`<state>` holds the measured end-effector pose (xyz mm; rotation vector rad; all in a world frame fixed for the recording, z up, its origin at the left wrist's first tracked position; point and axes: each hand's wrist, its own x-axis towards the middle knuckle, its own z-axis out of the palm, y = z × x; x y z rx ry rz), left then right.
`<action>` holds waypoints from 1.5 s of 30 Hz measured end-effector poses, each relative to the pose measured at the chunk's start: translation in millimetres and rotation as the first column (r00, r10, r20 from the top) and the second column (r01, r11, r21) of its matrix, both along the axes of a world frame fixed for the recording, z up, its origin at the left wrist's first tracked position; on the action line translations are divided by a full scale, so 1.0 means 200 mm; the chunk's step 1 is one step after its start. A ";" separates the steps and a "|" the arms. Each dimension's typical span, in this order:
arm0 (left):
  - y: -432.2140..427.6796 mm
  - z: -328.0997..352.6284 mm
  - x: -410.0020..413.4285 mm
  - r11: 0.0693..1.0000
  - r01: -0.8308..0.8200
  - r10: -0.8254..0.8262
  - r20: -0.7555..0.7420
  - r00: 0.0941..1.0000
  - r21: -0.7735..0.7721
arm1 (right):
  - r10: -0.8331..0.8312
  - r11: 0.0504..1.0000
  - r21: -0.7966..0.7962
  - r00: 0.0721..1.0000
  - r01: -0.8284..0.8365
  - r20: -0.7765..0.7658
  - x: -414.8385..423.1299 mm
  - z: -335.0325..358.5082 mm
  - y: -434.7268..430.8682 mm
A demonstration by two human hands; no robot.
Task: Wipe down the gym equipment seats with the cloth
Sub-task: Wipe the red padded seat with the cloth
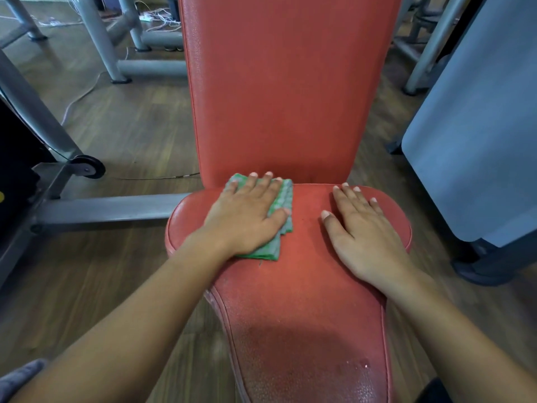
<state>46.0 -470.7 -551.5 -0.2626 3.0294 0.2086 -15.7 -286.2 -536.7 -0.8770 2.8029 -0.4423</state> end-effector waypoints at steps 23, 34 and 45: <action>-0.02 -0.02 -0.21 0.956 0.278 -0.278 -0.009 0.960 0.099 | -0.063 0.992 0.107 0.996 0.069 -0.061 -0.01 -0.05 0.12; -0.06 -0.02 -0.21 0.936 0.329 -0.331 -0.009 0.944 0.128 | -0.063 0.996 0.061 0.996 0.067 -0.057 -0.02 -0.07 0.12; -0.11 0.00 0.05 0.935 0.340 -0.339 -0.026 0.941 0.103 | -0.061 0.996 0.065 0.997 0.064 -0.056 -0.02 -0.07 0.13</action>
